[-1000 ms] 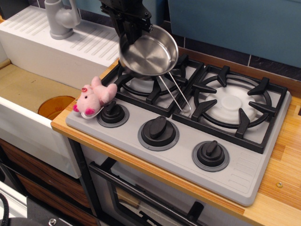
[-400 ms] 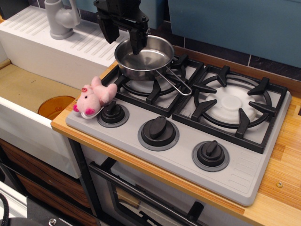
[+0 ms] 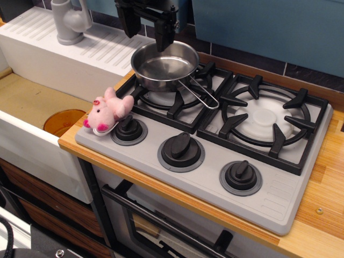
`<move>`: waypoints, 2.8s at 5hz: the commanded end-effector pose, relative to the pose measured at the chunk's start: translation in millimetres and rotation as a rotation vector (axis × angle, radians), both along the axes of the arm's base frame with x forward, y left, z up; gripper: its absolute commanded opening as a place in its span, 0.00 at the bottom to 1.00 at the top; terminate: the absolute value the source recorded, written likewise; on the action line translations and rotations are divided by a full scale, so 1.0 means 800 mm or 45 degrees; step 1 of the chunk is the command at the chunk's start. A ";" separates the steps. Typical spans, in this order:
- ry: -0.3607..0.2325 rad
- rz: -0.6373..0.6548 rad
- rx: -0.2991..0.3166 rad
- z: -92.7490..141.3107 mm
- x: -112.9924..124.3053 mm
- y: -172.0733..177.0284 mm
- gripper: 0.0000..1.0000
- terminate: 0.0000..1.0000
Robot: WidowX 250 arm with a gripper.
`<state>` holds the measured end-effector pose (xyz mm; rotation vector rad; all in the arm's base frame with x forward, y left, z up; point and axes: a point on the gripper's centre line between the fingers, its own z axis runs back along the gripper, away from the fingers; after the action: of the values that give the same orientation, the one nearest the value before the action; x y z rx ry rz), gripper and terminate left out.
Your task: Put pan on stove and put stuffedpig in pan
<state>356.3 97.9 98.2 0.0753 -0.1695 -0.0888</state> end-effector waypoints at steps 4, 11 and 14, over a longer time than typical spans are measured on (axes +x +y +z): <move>-0.164 0.042 -0.033 0.047 -0.037 0.004 1.00 0.00; -0.444 -0.011 -0.035 -0.048 -0.139 0.038 1.00 0.00; -0.422 -0.005 -0.068 -0.066 -0.135 0.033 1.00 0.00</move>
<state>240.8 122.7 39.3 0.0178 -0.4828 -0.0642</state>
